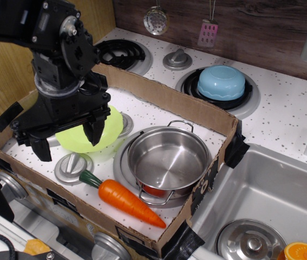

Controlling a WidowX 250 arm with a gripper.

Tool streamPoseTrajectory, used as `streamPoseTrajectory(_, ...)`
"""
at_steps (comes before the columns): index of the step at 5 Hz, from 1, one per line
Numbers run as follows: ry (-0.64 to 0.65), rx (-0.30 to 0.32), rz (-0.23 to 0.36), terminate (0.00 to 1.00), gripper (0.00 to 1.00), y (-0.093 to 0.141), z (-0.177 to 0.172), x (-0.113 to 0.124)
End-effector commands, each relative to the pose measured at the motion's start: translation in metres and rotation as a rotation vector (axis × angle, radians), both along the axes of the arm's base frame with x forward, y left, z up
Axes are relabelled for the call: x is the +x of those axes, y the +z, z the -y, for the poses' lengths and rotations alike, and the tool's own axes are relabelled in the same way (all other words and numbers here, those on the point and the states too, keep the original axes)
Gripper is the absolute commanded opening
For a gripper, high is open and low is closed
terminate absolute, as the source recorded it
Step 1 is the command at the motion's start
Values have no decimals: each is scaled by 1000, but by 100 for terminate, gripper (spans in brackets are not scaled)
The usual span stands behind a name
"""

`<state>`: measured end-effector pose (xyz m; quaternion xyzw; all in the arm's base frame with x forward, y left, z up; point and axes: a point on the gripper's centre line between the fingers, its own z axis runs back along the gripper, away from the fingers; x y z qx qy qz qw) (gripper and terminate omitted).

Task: Take carrot off plate

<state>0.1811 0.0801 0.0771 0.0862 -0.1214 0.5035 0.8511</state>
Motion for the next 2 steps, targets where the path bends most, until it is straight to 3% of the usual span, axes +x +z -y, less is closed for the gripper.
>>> streamPoseTrajectory(1,-9,14,39,0,100,14,2,18)
streamPoseTrajectory(2,-9,14,39,100,100,14,2,18)
